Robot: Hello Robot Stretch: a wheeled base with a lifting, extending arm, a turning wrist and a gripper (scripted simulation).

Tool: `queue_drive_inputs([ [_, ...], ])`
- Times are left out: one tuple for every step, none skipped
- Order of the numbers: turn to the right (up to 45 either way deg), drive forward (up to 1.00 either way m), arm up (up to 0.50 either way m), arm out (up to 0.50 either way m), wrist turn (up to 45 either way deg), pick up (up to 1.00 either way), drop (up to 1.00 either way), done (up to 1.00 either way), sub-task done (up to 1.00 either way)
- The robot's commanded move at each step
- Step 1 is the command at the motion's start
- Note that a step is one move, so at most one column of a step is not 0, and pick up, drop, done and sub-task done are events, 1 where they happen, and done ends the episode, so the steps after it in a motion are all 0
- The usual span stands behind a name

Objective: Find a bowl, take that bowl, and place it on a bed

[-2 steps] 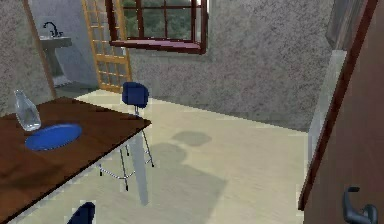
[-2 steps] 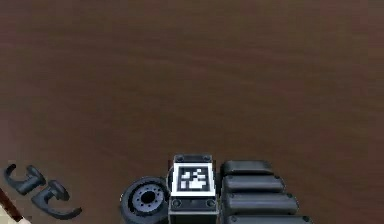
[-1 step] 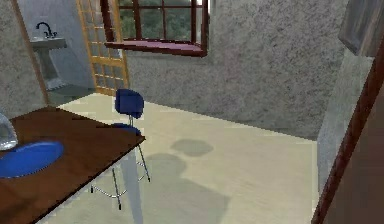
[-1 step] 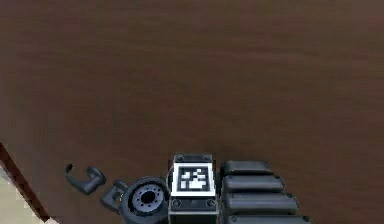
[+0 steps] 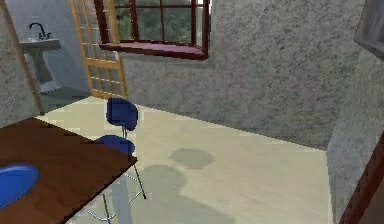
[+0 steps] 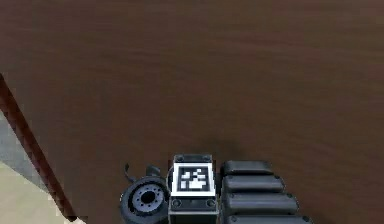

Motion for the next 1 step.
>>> queue_drive_inputs([
  [18.0,0.0,0.0,0.0,0.0,0.0,0.0,0.0,0.0],
])
